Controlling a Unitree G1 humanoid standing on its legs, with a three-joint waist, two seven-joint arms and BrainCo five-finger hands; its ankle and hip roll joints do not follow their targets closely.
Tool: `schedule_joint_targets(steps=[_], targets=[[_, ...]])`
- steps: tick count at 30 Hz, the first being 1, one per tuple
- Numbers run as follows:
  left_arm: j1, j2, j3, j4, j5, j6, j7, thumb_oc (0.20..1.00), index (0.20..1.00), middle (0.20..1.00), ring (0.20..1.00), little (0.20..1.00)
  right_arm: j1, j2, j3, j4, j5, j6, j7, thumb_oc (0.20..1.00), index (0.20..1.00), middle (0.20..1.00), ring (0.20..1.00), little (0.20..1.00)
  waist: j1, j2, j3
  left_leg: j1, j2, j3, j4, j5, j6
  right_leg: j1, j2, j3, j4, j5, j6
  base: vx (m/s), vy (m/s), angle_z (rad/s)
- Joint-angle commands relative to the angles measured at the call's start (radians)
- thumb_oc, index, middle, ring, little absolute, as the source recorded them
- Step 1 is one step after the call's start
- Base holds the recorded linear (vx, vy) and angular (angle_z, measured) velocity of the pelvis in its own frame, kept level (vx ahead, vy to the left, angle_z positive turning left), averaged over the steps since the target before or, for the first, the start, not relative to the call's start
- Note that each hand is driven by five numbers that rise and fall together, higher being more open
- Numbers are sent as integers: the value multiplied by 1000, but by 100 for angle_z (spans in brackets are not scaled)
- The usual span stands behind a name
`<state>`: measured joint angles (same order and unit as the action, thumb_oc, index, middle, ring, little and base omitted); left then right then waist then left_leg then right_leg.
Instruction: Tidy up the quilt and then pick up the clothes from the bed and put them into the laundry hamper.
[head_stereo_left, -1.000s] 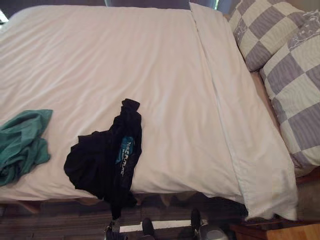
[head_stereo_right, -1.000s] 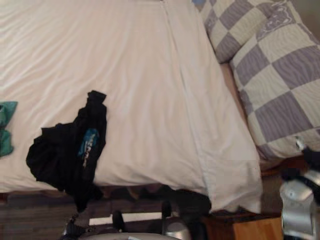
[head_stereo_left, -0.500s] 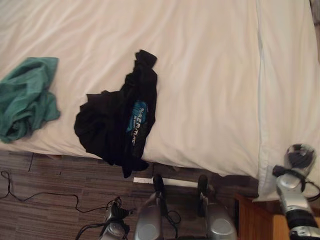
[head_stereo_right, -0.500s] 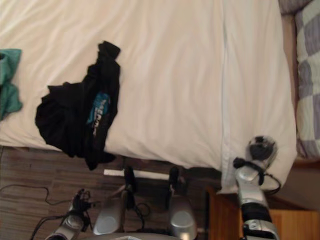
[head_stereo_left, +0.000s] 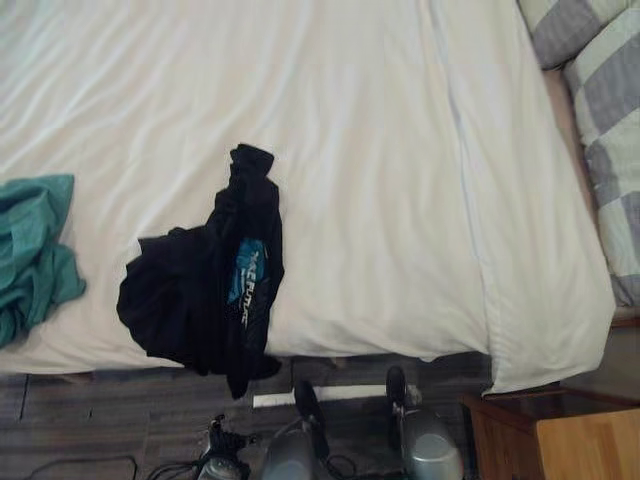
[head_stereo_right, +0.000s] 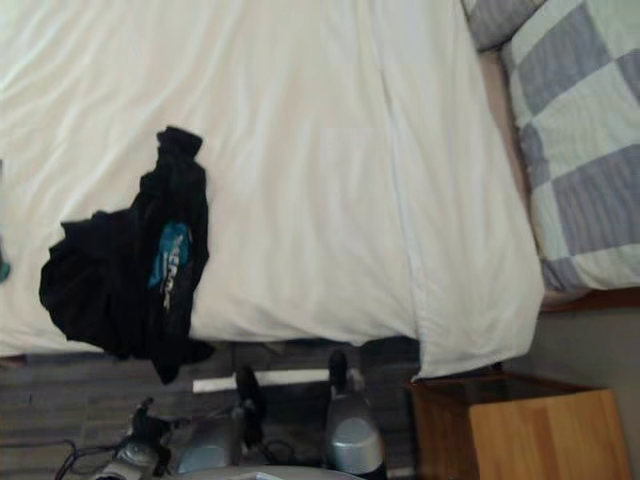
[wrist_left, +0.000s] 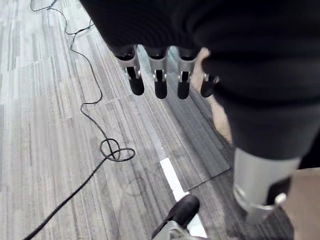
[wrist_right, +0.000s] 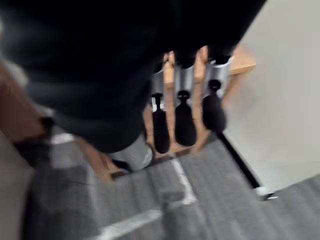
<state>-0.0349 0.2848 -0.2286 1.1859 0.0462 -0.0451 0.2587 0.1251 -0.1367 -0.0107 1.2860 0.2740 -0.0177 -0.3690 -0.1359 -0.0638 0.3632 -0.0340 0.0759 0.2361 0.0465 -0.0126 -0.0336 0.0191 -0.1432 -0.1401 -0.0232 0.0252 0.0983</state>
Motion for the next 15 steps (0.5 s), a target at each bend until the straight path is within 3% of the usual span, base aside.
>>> schedule_joint_targets(steps=[1, 2, 4, 5, 6, 7, 9, 10, 12, 13, 14, 15], targets=[[9, -13, -21, 16, 18, -7, -15, 1000, 1000, 1000, 1000, 1000, -49, -84, 25, -13, -61, -1, 29, 1000, 1000, 1000, 1000, 1000, 6, 8, -40, -102, 67, -3, 251, -36, -100, -88, -69, 4, 107, -80, 51, -47, 121, 39], [-7, -17, -33, 14, 18, -7, -14, 1000, 1000, 1000, 1000, 1000, -81, -107, 54, -28, -95, -3, 34, 1000, 1000, 1000, 1000, 1000, 13, 15, -32, -124, 81, -19, 308, -8, -125, -73, -69, 1, 100, -84, 44, -37, 187, 35], [-20, -20, -41, 23, 36, -8, -15, 1000, 1000, 1000, 1000, 1000, -100, -133, 104, -52, -182, 6, 44, 1000, 1000, 1000, 1000, 1000, 21, 17, -39, -125, 130, -24, 277, 8, -137, -63, -99, -6, 88, -82, 53, 25, 302, 32], [-23, -24, -45, 26, 49, -6, -19, 1000, 1000, 1000, 1000, 1000, -104, -139, 128, -59, -224, 16, 54, 1000, 1000, 1000, 1000, 1000, 23, 20, -54, -113, 168, -24, 228, 2, -133, -61, -122, -11, 80, -71, 69, 136, 426, 21], [-22, -25, -49, 40, 66, -2, -22, 1000, 1000, 1000, 1000, 1000, -106, -151, 152, -61, -258, 22, 56, 1000, 1000, 1000, 1000, 1000, 30, 25, -71, -86, 221, -37, 124, 33, -141, -50, -147, -13, 64, -56, 96, 168, 444, 26], [-25, -31, -43, 47, 56, -3, -28, 1000, 1000, 1000, 1000, 1000, -102, -152, 158, -73, -262, 19, 68, 1000, 1000, 1000, 1000, 1000, 31, 28, -84, -77, 246, -31, 65, 60, -143, -41, -164, -25, 48, -46, 114, 169, 490, 30], [-44, -33, -29, 69, 47, 1, -18, 1000, 1000, 1000, 1000, 1000, -101, -151, 169, -88, -293, 33, 80, 1000, 1000, 1000, 1000, 1000, 19, 35, -119, -45, 325, 12, -23, 112, -177, -32, -221, -46, 21, -16, 150, 134, 527, 50], [-44, -35, -32, 84, 59, 7, -18, 1000, 1000, 1000, 1000, 1000, -97, -150, 155, -85, -280, 34, 89, 1000, 1000, 1000, 1000, 1000, 22, 41, -131, -31, 330, 28, -43, 110, -185, -19, -239, -74, 13, 1, 164, 184, 514, 45], [-60, -28, -30, 87, 37, 8, -19, 1000, 1000, 1000, 1000, 1000, -116, -135, 136, -126, -240, 26, 102, 1000, 1000, 1000, 1000, 1000, 21, 19, -140, -71, 300, 5, 34, 74, -188, -24, -287, -67, 53, 43, 164, 193, 419, 21], [-66, -20, -21, 86, 29, 7, -23, 1000, 1000, 1000, 1000, 1000, -121, -125, 123, -125, -218, 30, 108, 1000, 1000, 1000, 1000, 1000, 22, 2, -138, -68, 267, 13, 55, 45, -170, -43, -309, -35, 101, 91, 164, 154, 366, 25], [-73, -9, -17, 82, 22, 10, -19, 1000, 1000, 1000, 1000, 1000, -131, -115, 127, -123, -210, 29, 104, 1000, 1000, 1000, 1000, 1000, 24, -4, -129, -58, 252, 31, 68, 27, -153, -55, -322, -43, 158, 126, 156, 129, 435, 14], [-75, 8, -23, 81, 32, 13, -19, 1000, 1000, 1000, 1000, 1000, -145, -99, 140, -120, -204, 31, 103, 1000, 1000, 1000, 1000, 1000, 24, -2, -123, -44, 236, 46, 59, 23, -133, -91, -299, -35, 234, 123, 134, 116, 492, -13]])
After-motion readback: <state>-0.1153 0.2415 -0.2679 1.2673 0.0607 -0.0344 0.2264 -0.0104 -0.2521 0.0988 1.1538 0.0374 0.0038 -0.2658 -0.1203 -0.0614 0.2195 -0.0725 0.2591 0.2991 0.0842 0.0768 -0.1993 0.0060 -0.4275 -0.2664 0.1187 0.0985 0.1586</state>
